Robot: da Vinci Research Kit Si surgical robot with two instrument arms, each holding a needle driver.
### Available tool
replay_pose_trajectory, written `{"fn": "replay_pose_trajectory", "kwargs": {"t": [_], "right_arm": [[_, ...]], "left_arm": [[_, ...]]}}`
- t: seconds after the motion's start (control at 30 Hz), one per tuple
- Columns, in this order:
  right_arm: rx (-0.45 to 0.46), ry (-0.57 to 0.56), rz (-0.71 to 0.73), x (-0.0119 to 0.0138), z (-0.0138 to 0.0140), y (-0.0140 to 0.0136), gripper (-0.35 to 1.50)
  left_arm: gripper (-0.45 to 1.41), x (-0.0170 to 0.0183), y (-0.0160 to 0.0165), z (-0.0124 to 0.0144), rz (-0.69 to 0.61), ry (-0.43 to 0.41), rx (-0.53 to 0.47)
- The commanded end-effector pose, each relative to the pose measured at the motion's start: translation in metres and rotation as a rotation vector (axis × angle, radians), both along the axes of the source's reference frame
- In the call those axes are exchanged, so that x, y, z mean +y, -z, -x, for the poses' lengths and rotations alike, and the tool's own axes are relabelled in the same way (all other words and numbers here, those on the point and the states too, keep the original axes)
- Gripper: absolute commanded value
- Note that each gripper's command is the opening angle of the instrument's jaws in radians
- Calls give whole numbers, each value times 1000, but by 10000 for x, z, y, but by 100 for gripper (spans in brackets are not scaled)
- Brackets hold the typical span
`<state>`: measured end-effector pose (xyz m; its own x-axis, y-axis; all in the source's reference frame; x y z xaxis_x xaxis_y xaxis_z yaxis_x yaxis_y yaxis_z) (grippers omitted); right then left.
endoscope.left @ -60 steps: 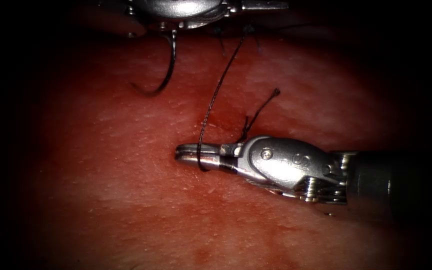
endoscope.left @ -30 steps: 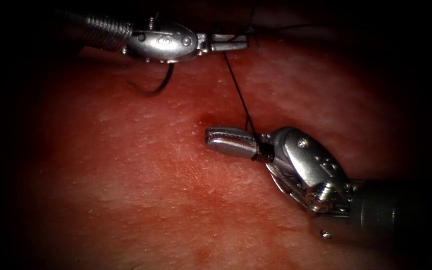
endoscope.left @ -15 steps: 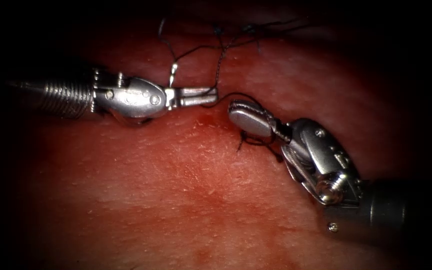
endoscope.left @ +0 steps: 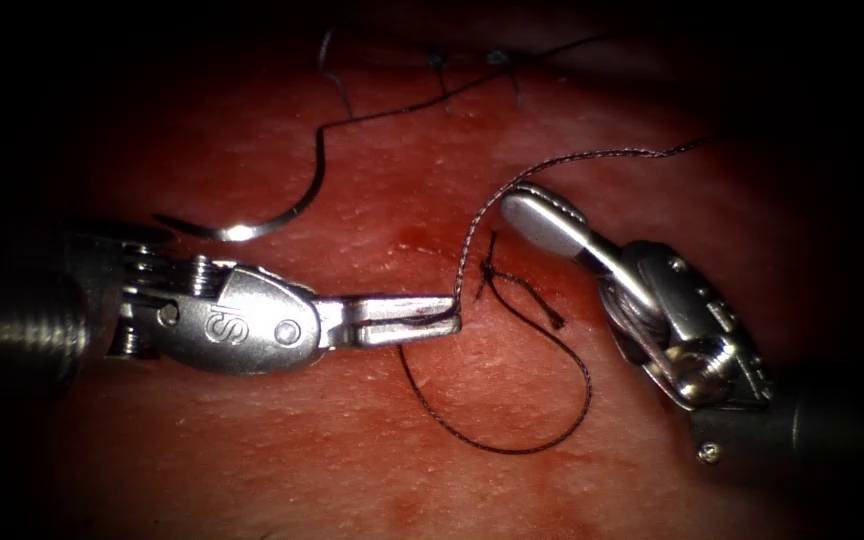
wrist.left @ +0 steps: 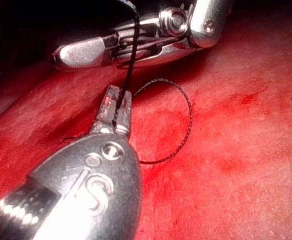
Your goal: Wound Closure
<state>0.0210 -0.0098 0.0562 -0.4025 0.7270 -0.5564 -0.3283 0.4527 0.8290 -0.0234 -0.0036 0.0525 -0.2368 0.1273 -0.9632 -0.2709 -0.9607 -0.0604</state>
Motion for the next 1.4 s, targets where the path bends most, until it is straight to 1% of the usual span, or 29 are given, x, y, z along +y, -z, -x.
{"fn": "replay_pose_trajectory", "kwargs": {"t": [0.03,0.13,0.17,0.2,0.23,0.27,0.3,0.33,0.4,0.43,0.47,0.5,0.53,0.57,0.6,0.63,0.67,0.7,0.73,0.83,0.97,1.1,1.13,1.2,1.23,1.3,1.4], "right_arm": [[3,1,2,-1,-8,-4,-35],[-33,16,38,1,-4,-7,-35],[-90,54,58,2,-3,-10,-35],[-116,80,66,1,-4,-11,-35],[-171,191,87,-1,-7,-14,-35],[-171,191,87,-1,-7,-14,-35],[-184,246,83,-3,-10,-15,-35],[-263,402,92,-16,-14,-17,-35],[-345,504,103,-27,-15,-19,-35],[-352,517,108,-31,-14,-20,-35],[-354,522,114,-31,-12,-20,-28],[-361,511,119,-27,-5,-20,10],[-367,509,124,-24,0,-20,19],[-364,509,125,-22,4,-21,22],[-366,500,127,-21,8,-22,32],[-373,470,133,-17,18,-24,51],[-373,463,134,-16,22,-25,62],[-373,463,134,-16,22,-25,62],[-370,442,128,-14,29,-25,78],[-351,407,91,-16,35,-25,86],[-353,390,65,-19,35,-26,89],[-377,399,62,-24,34,-29,83],[-410,407,57,-29,33,-33,81],[-425,412,54,-30,33,-36,81],[-445,422,53,-33,33,-41,79],[-454,426,52,-33,33,-44,79],[-478,426,42,-34,34,-50,74]], "left_arm": [[-45,0,-6,6,0,-2,-3],[-45,5,-13,-2,4,-7,-18],[-45,5,-12,-4,3,-8,-19],[-45,5,-11,-4,2,-8,-20],[-45,6,-6,-3,-1,-7,-20],[-45,6,-6,-3,-1,-7,-20],[-45,8,-3,-2,-4,-6,-21],[-45,16,12,0,-18,-6,-29],[-45,26,29,0,-31,-4,-44],[-45,30,35,-1,-25,-4,-46],[-45,32,39,-2,-23,-6,-47],[-45,34,46,-6,-16,-7,-52],[-45,34,50,-9,-12,-10,-58],[-45,34,52,-12,-13,-12,-59],[-45,32,54,-15,-14,-12,-56],[-45,29,55,-20,-13,-12,-53],[-45,27,55,-24,-13,-12,-50],[-45,27,55,-24,-13,-12,-50],[-45,23,55,-31,-11,-9,-40],[-45,14,56,-47,-9,-6,-23],[-45,6,62,-75,-5,14,-16],[-45,6,65,-79,-6,21,-19],[-45,7,67,-78,-1,26,-21],[-45,7,68,-78,-2,26,-21],[-45,9,70,-77,-3,30,-22],[-45,9,71,-76,-4,30,-22],[-45,9,73,-76,0,30,-20]]}}
